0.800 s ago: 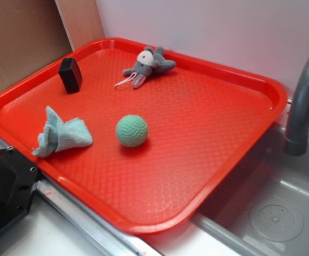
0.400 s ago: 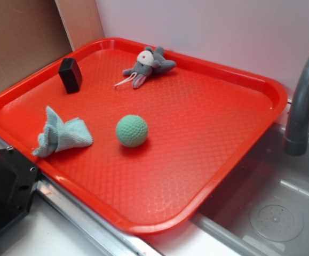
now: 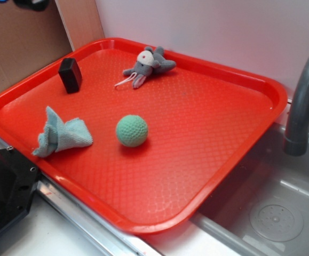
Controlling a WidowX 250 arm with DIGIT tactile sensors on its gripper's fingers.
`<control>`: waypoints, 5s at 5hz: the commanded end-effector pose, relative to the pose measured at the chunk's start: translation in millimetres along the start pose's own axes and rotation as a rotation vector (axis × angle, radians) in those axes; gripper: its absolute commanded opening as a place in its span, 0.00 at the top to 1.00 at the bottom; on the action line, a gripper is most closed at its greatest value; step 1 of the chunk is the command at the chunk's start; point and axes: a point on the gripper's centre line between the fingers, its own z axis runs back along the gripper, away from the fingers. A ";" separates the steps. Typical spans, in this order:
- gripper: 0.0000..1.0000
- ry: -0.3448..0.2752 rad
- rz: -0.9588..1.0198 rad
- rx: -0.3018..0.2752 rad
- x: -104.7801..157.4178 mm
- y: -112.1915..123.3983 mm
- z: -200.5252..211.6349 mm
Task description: Grab the black box.
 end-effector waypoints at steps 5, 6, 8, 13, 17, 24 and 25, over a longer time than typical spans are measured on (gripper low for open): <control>0.00 0.108 0.542 -0.095 61.5 57.2 -85.9; 0.00 0.083 0.611 -0.047 60.8 58.2 -93.9; 0.00 0.066 0.615 0.046 59.9 85.5 -103.9; 0.00 0.186 0.706 0.038 78.6 92.9 -150.5; 0.00 0.232 0.677 0.059 78.2 83.6 -170.5; 1.00 0.172 0.455 -0.087 70.9 50.7 -108.6; 1.00 0.141 0.263 -0.166 50.0 10.2 -55.7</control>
